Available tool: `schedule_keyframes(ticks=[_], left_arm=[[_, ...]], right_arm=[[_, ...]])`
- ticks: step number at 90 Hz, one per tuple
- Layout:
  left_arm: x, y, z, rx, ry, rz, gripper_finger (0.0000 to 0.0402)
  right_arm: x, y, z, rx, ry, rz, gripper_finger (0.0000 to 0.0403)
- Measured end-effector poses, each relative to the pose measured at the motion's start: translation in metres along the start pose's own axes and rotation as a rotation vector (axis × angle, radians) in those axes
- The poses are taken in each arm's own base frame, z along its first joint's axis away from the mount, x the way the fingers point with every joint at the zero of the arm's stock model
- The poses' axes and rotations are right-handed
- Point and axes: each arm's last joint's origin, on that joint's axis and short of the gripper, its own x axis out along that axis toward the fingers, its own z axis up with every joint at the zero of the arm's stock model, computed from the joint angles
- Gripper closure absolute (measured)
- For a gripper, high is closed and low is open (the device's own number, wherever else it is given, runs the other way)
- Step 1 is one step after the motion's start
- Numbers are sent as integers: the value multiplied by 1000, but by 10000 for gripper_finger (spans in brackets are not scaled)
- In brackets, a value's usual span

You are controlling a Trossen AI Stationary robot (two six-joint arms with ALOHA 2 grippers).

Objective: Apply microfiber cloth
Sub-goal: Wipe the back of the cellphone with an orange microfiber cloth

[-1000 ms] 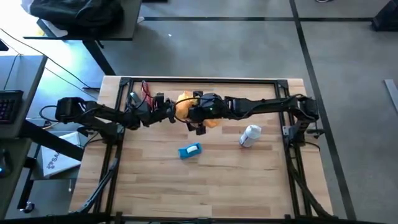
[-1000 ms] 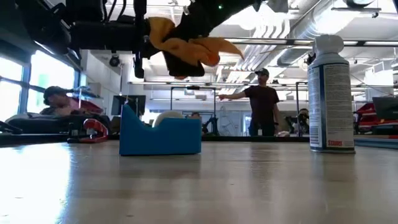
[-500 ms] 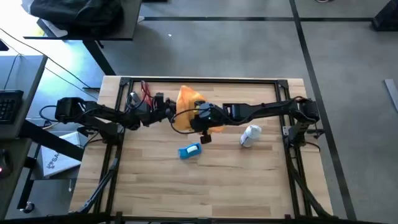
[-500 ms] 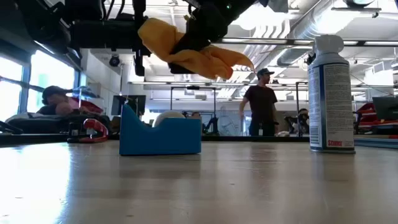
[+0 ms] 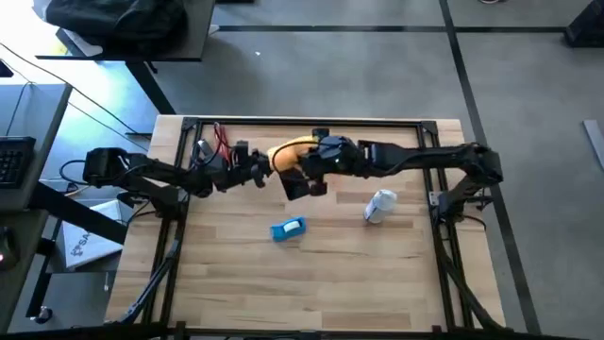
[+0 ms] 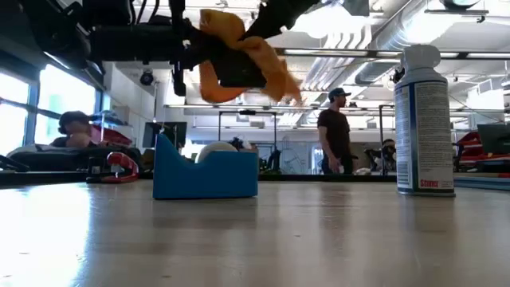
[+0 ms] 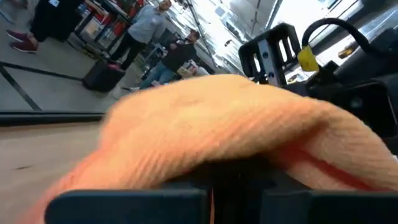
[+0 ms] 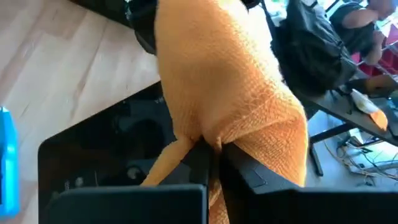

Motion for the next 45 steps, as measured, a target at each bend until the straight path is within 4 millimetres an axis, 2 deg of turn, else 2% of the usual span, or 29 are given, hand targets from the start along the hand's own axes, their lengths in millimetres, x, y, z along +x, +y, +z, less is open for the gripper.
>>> schedule_keyframes(ticks=[19, 45], left_arm=[[0, 1, -1, 5, 6, 6, 389], [0, -1, 1, -2, -6, -20, 389]], right_arm=[[8, 12, -8, 52, 40, 146, 403], [6, 36, -8, 61, 75, 296, 403]])
